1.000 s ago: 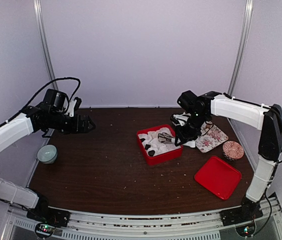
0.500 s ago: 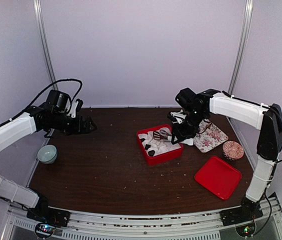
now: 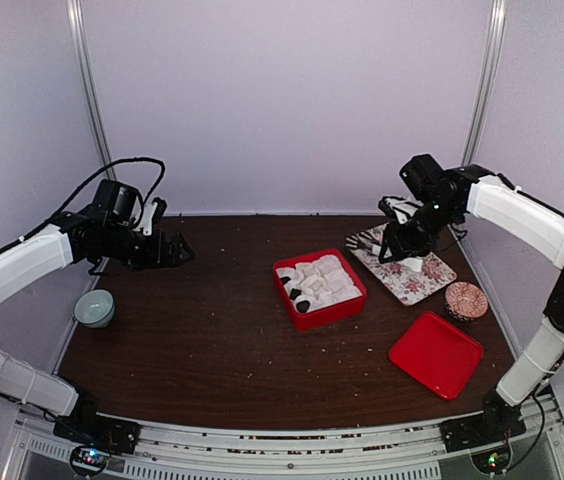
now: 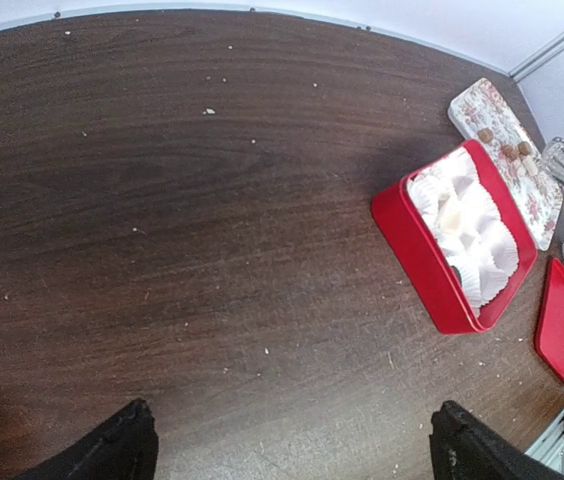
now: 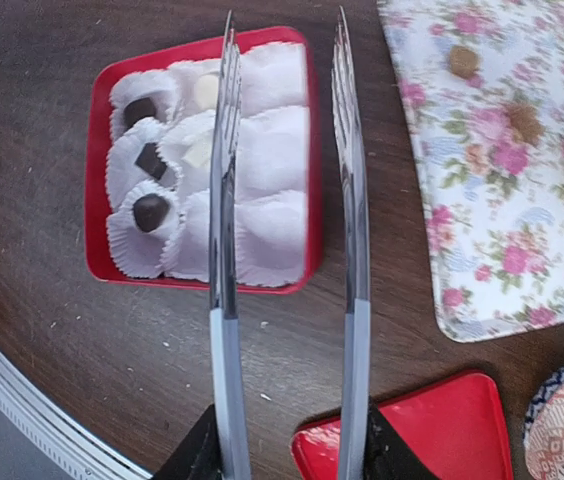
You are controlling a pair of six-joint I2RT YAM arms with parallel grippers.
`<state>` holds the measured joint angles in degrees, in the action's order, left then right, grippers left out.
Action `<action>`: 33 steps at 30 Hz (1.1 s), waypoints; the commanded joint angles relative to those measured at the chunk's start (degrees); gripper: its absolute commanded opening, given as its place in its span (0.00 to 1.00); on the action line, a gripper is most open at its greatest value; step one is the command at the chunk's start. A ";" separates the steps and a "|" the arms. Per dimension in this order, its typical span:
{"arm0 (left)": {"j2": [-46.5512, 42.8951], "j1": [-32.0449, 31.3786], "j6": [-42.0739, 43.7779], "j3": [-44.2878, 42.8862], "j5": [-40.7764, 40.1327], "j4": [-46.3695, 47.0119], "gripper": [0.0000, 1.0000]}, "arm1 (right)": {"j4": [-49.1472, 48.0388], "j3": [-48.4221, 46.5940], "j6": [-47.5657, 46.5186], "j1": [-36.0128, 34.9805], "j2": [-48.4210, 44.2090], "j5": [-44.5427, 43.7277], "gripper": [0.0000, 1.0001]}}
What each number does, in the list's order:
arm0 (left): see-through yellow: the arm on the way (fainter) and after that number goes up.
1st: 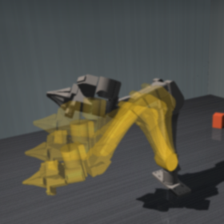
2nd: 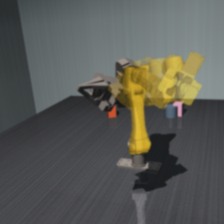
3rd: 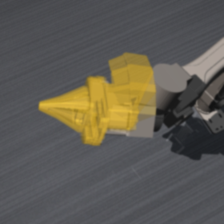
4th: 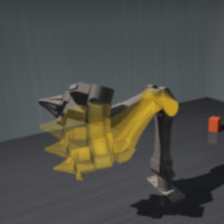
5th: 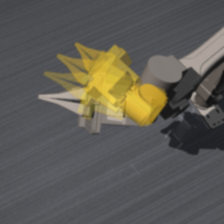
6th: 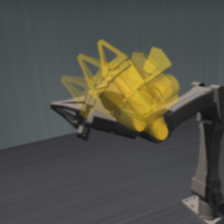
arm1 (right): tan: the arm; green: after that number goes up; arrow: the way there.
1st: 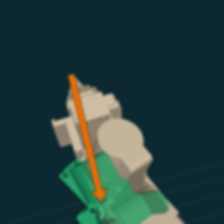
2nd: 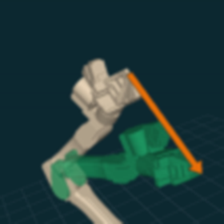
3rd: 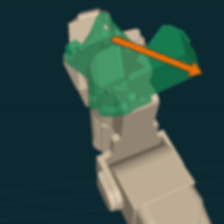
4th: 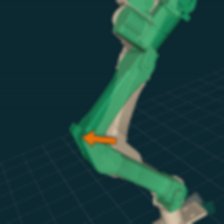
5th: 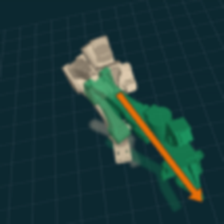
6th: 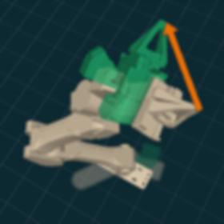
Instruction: Pack the chocolate
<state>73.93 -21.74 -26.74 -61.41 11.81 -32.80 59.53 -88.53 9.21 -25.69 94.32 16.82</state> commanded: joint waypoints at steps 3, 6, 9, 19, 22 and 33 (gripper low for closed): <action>0.05 0.44 1.01 -1.64 1.19 2.65 0.98 | 1.14 6.86 -0.07 10.07 -6.69 -5.35 0.40; 0.24 0.38 1.14 -1.83 1.45 2.61 0.98 | 1.27 9.46 -0.25 14.33 -7.76 -6.69 0.40; 0.62 0.47 1.25 -2.19 1.53 2.48 0.98 | 0.84 11.30 -0.50 17.51 -7.95 -7.79 0.41; 2.66 0.43 1.52 -4.30 1.61 1.80 0.98 | 0.24 10.84 -2.53 23.40 -2.54 -9.08 0.42; 3.40 0.46 1.28 -4.75 1.79 2.01 0.98 | 0.27 9.53 -3.27 23.67 -0.54 -7.82 0.44; 5.45 0.46 0.03 -5.61 1.72 3.15 0.98 | 0.10 5.15 -4.58 23.67 6.10 -7.99 0.44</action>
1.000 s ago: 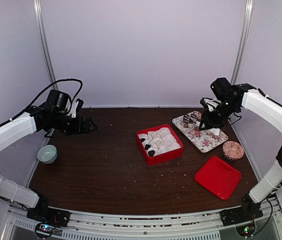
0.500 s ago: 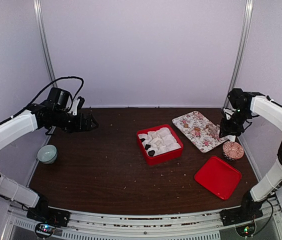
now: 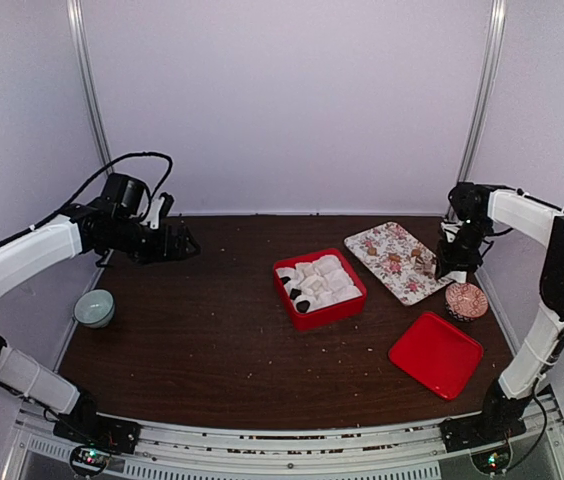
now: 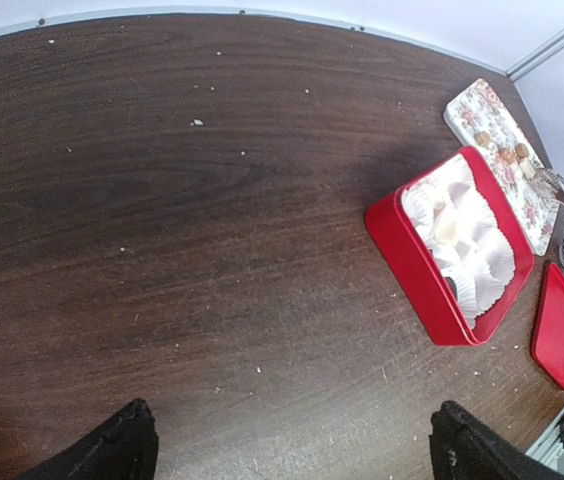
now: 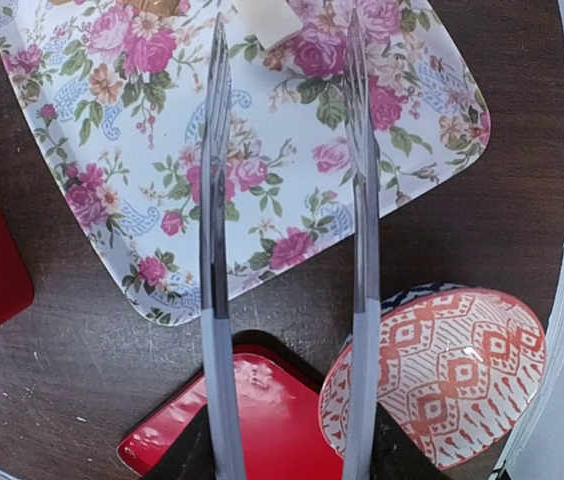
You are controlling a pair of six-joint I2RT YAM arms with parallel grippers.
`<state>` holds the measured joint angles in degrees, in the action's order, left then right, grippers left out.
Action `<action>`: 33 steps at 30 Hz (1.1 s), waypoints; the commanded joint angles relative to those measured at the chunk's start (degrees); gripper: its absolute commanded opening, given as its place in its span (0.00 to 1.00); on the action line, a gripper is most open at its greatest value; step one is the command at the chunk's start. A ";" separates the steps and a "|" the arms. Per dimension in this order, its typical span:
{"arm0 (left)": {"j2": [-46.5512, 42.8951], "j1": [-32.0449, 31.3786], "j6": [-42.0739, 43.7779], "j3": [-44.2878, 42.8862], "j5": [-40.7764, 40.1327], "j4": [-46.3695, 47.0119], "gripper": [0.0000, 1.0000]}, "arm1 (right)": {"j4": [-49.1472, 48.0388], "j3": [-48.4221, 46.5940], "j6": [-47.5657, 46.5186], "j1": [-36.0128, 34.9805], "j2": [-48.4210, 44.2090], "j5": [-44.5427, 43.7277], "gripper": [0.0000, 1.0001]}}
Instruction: Pack the chocolate
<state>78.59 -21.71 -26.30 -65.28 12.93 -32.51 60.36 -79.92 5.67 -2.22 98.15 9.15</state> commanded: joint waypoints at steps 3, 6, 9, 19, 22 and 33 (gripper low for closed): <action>1.01 0.40 -0.69 -1.71 0.60 3.25 0.98 | -0.26 -5.20 -1.50 0.19 4.23 -0.08 0.44; 1.06 0.38 -1.02 -1.61 0.51 3.38 0.98 | 0.28 -6.76 -2.16 0.20 5.74 -0.81 0.44; 1.22 0.40 -1.11 -1.57 0.48 3.21 0.98 | 0.25 -7.70 -2.24 0.20 6.99 -0.69 0.44; 1.13 0.37 -0.81 -1.89 -0.01 2.37 0.97 | 0.12 -8.96 -2.35 0.11 8.04 1.26 0.33; 0.83 0.43 -0.78 -1.60 0.04 2.38 0.98 | -0.19 -7.53 -2.40 0.09 6.31 1.66 0.30; -0.94 0.44 -1.19 0.62 1.31 3.77 0.98 | -0.31 -0.97 -1.25 -0.43 -4.35 4.65 0.25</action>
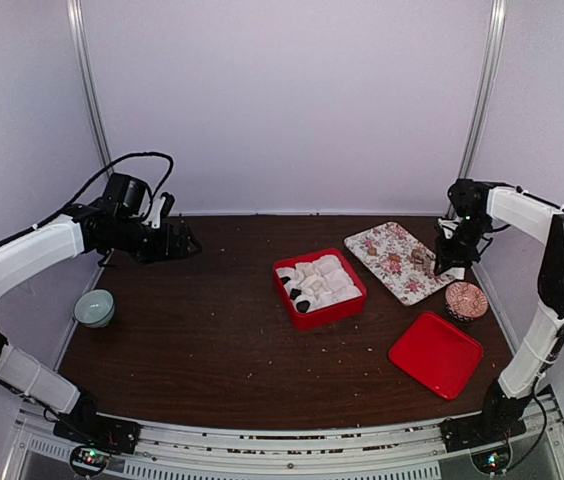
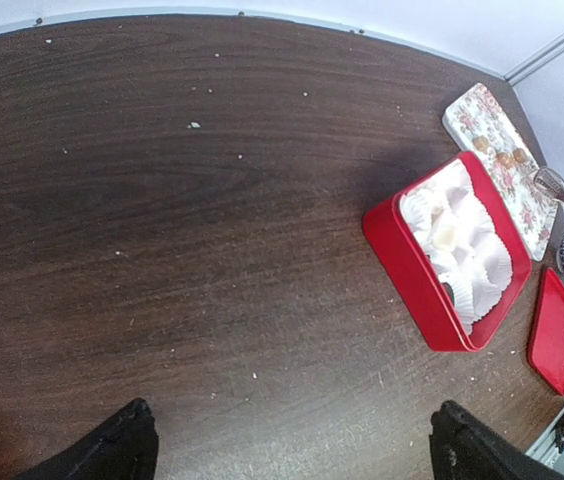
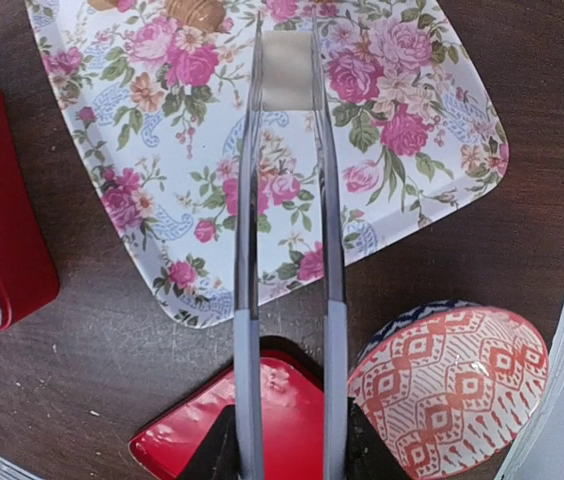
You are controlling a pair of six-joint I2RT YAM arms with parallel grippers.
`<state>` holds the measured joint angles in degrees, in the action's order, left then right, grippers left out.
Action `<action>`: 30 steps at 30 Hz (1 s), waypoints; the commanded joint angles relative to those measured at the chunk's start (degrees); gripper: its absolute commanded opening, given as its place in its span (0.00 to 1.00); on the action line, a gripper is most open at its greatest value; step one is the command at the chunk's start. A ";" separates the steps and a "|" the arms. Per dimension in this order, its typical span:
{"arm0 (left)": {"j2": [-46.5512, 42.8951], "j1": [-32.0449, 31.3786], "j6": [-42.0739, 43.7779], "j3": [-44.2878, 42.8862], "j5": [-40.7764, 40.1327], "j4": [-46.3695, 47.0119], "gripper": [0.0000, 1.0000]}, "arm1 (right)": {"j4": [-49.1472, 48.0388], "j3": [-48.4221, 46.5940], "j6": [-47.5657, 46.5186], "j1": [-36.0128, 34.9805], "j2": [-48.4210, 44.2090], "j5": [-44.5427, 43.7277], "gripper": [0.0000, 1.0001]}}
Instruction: Pack the chocolate
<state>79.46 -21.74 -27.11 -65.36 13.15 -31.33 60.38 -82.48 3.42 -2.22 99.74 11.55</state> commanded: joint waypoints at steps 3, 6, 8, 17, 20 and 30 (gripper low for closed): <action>-2.60 0.44 -0.40 1.63 1.16 2.83 0.98 | -0.28 3.39 1.32 -2.09 -9.53 4.21 0.25; -3.77 0.41 -0.49 2.95 1.56 3.39 0.98 | 0.01 4.58 1.49 -5.17 -12.94 6.52 0.25; -4.48 0.46 -0.48 3.71 1.87 3.55 0.98 | 0.28 4.92 1.72 -7.44 -15.14 7.73 0.25; -6.77 0.47 -0.57 6.37 3.06 3.65 0.98 | 0.99 5.02 0.13 -18.62 -17.74 11.39 0.25; -6.90 0.41 -0.69 6.42 3.20 3.65 0.98 | 0.89 4.93 -0.22 -21.47 -16.27 11.93 0.25; -6.69 0.44 -1.47 5.86 2.69 3.64 0.98 | 2.12 3.30 -2.76 -27.50 -9.51 12.12 0.25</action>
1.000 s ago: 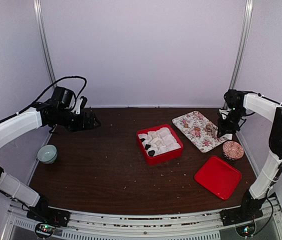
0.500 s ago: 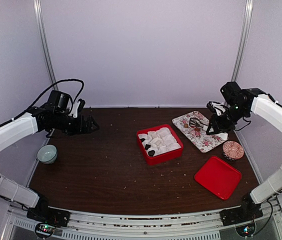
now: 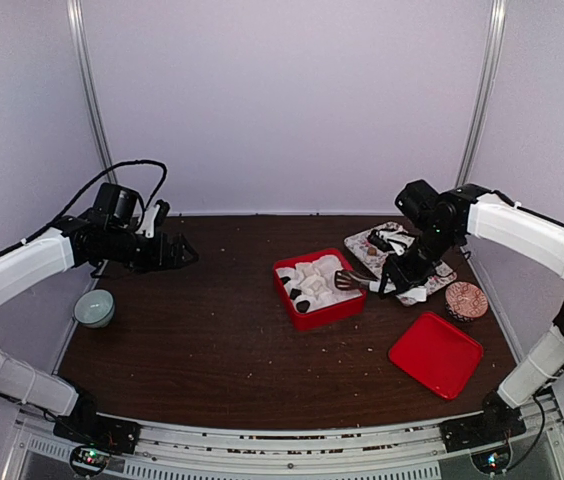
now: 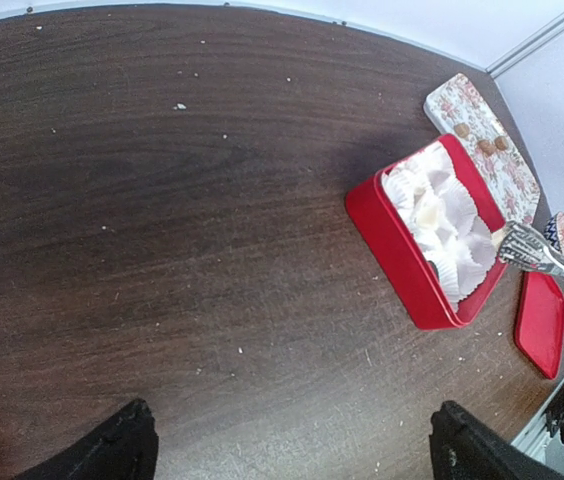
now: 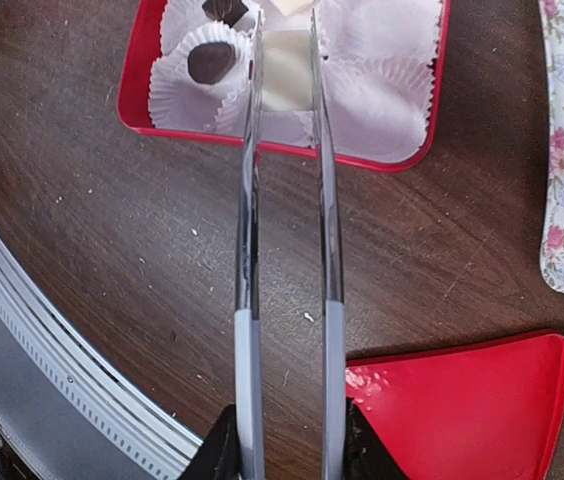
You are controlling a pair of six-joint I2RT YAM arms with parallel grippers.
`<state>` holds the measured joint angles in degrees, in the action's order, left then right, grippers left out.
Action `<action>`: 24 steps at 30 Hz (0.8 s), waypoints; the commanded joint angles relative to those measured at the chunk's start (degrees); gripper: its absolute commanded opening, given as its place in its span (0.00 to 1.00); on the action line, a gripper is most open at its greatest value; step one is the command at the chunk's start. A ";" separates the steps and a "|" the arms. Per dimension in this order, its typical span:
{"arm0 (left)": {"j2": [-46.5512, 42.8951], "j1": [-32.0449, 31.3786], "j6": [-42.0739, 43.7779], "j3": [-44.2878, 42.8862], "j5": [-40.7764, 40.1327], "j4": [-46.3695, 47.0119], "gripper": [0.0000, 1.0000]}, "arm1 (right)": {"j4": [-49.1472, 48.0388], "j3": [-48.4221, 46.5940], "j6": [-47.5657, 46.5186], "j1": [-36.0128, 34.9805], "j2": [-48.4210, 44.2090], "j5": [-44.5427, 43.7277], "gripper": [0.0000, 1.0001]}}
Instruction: Pack the chocolate
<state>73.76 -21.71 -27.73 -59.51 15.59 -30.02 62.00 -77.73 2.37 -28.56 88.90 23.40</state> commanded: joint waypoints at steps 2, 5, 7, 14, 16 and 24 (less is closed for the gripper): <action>-0.92 0.43 -1.08 0.11 0.10 2.43 0.98 | 0.29 -1.61 -1.80 -1.59 2.27 0.51 0.25; -0.72 0.44 -1.30 0.18 0.05 2.59 0.98 | 0.05 -1.85 -1.76 -2.14 3.36 0.60 0.25; -0.64 0.40 -1.48 0.29 0.05 2.76 0.98 | -0.17 -2.02 -1.75 -2.44 3.95 0.73 0.25; -0.30 0.37 -2.02 0.80 0.09 3.29 0.98 | -1.04 -2.78 -1.56 -2.91 5.88 1.07 0.26; -0.12 0.36 -2.08 0.82 0.12 3.31 0.98 | -1.03 -3.39 -1.49 -3.06 6.54 1.34 0.26; 0.33 0.44 -1.82 0.18 -0.04 2.91 0.98 | -0.52 -4.00 -1.69 -3.26 7.61 1.09 0.29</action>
<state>73.76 -21.71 -29.47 -59.44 15.55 -29.58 61.69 -80.09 1.37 -31.24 96.36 24.10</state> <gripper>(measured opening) 0.977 0.277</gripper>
